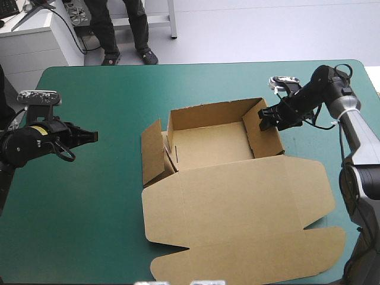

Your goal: Fold the box

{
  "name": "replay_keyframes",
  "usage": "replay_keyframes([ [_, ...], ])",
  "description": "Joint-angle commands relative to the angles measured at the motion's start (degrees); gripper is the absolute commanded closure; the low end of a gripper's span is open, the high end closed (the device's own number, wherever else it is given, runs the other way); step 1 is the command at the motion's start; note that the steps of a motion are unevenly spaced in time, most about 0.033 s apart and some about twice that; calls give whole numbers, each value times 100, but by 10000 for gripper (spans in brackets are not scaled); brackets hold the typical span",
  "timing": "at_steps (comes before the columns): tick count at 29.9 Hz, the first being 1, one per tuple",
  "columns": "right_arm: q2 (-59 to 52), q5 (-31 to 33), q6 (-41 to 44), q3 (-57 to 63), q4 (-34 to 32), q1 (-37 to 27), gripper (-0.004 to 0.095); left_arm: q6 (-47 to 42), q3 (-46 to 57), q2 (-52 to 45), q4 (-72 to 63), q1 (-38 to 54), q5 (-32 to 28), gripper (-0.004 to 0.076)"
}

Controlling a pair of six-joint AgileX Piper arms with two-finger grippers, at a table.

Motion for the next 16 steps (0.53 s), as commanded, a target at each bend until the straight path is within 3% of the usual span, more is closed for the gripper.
replay_keyframes([
  [1,-210,-153,-73,-154,71,-20,370,8,-149,-114,-119,-2,-303,710],
  [5,-156,-253,-97,-164,7,22,444,8,-149,-114,-119,-2,-303,713],
  [13,-156,-457,379,-164,-1148,686,449,8,-149,-114,-119,-2,-303,713],
  [16,-156,-443,602,-164,-1434,865,535,8,-149,-114,-119,-2,-303,713],
])
